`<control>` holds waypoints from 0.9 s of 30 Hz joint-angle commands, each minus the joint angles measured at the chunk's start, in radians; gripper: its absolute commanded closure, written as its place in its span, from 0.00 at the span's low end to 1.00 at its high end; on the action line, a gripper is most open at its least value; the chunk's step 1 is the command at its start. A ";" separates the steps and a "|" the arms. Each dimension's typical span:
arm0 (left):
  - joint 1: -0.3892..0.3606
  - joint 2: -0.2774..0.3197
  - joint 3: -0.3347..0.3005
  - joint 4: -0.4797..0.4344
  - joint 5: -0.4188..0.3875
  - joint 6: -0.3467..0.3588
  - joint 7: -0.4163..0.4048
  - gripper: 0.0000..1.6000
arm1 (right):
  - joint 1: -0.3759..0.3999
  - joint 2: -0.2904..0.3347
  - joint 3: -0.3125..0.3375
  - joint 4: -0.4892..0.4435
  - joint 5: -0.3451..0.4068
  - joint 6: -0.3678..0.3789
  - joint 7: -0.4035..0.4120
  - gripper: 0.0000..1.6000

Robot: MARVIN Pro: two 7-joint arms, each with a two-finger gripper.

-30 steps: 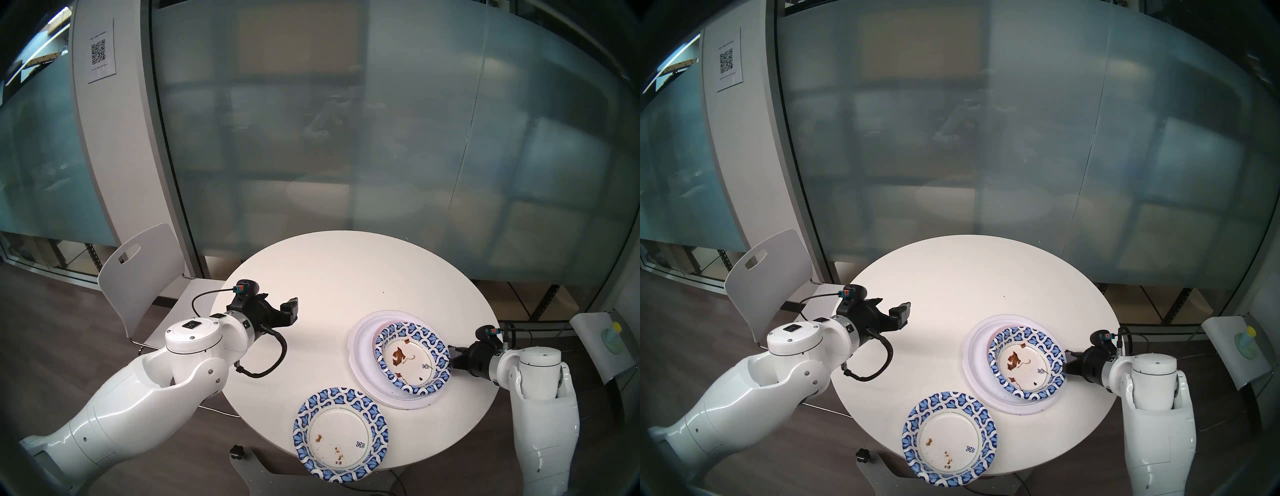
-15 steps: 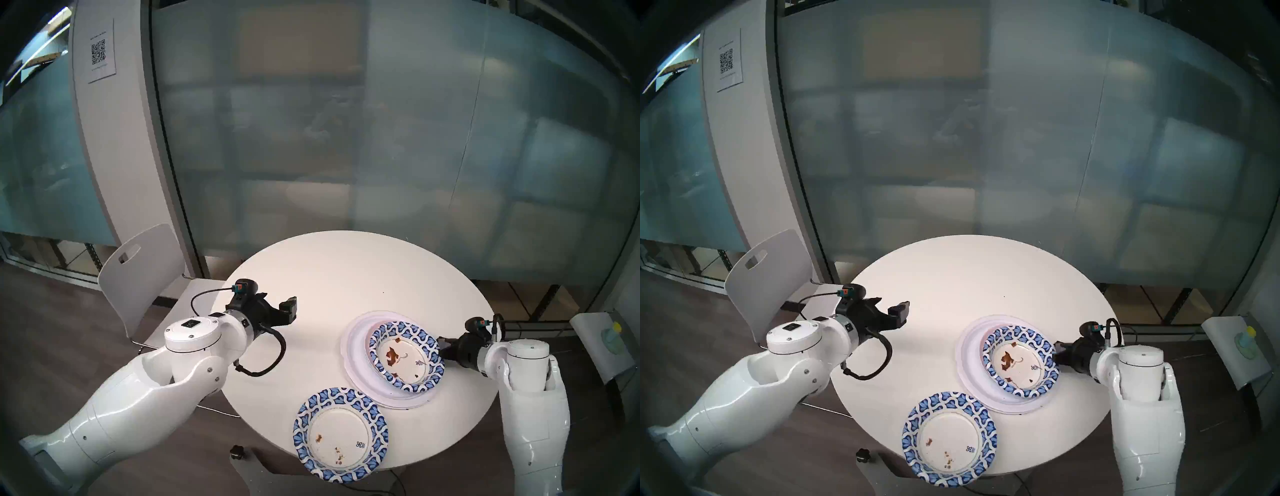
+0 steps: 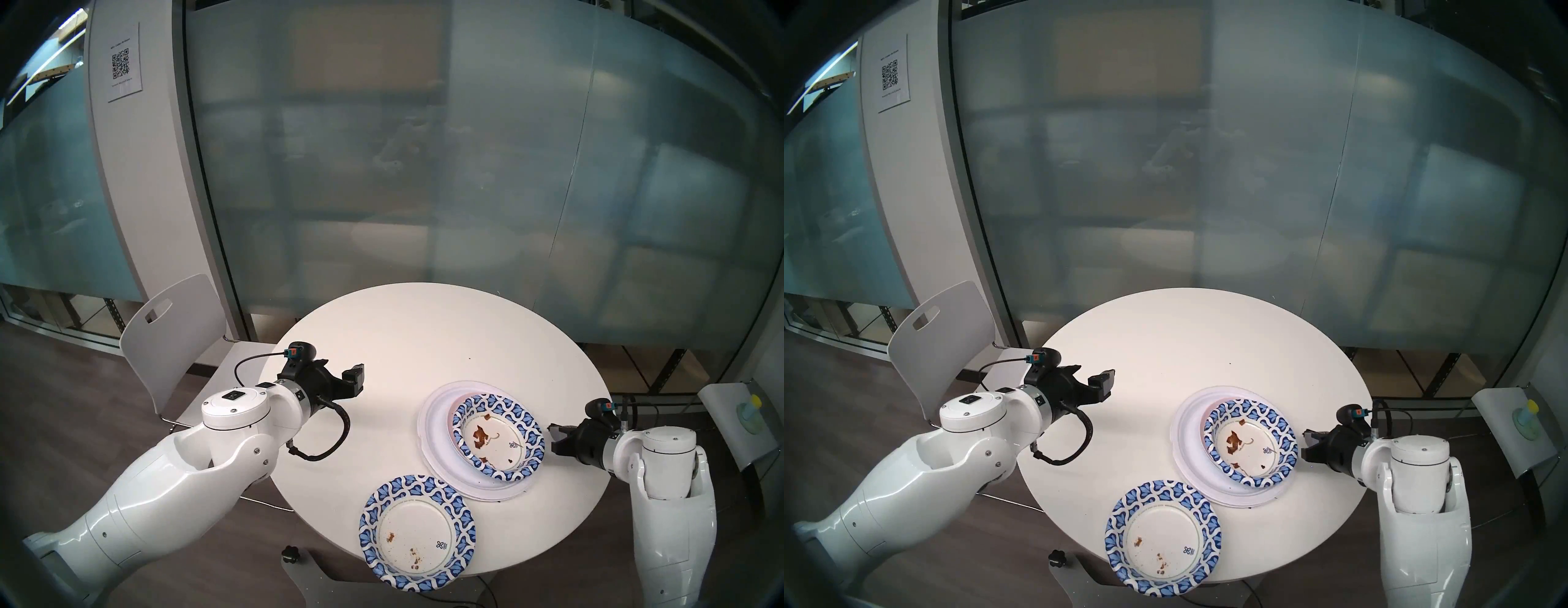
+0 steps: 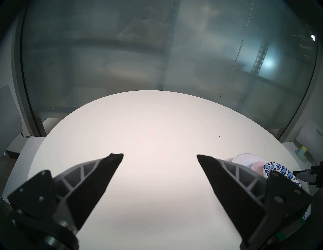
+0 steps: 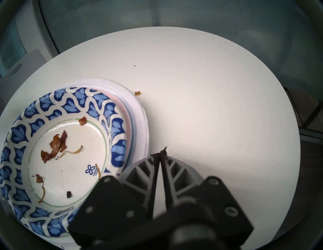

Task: Stack the plates into one stack

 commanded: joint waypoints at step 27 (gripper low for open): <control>-0.004 -0.015 0.019 -0.027 0.027 -0.006 -0.015 0.00 | -0.421 -0.291 0.081 -0.361 -0.122 -0.141 0.086 0.67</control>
